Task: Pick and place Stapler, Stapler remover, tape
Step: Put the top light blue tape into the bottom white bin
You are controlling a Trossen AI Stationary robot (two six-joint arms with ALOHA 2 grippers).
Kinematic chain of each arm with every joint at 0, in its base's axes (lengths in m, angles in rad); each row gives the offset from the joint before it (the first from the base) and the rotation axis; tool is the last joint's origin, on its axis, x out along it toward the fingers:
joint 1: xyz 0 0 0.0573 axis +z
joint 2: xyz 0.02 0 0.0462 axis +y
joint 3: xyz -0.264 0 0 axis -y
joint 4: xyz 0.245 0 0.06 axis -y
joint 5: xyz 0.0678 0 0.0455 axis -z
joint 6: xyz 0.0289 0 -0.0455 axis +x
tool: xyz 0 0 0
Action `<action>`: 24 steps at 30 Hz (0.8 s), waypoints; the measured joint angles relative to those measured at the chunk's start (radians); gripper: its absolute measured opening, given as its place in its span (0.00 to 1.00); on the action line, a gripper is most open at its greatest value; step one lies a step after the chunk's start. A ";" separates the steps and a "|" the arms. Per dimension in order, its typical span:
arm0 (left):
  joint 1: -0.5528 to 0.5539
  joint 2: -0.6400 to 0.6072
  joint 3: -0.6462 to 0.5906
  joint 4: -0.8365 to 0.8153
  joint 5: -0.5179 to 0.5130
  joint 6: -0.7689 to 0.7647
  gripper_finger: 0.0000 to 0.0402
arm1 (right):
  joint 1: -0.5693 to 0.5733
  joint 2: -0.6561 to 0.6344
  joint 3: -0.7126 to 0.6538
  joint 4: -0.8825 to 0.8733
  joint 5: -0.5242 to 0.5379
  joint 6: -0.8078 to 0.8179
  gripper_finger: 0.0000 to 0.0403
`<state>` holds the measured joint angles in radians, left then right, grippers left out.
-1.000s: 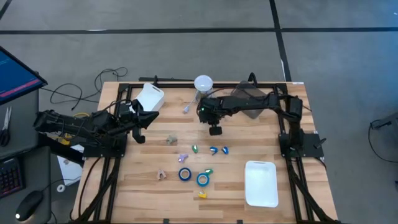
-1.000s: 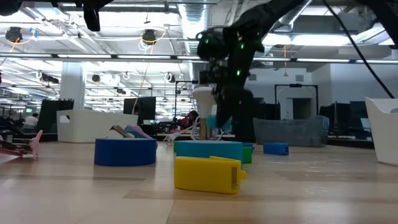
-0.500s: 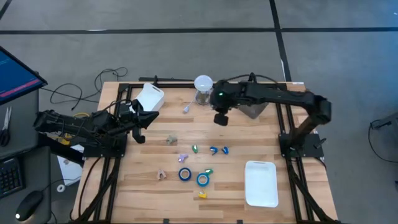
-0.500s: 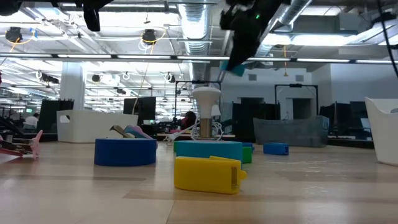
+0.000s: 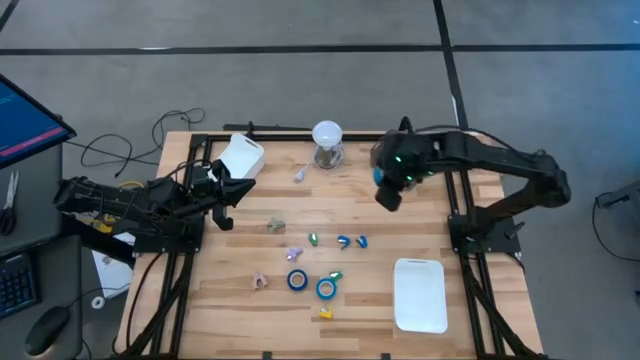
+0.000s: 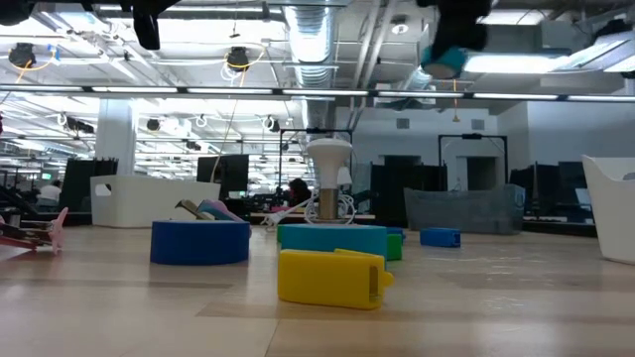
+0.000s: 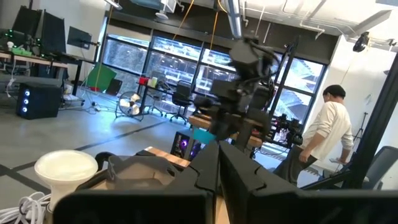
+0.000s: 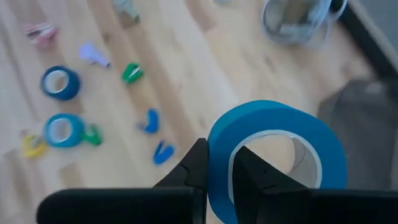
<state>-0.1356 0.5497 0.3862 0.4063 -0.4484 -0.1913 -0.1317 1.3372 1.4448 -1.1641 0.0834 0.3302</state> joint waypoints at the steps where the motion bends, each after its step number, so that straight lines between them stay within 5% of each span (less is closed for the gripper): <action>1: 0.000 0.000 0.000 0.000 0.000 0.000 0.02 | 0.022 -0.013 0.000 -0.022 0.001 0.043 0.07; 24: 0.000 0.000 0.000 0.000 0.000 0.000 0.02 | 0.615 0.030 -0.010 -0.248 0.127 0.971 0.07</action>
<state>-0.1356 0.5499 0.3862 0.4059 -0.4484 -0.1913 0.4836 1.3676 1.4348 -1.4121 0.2107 1.3013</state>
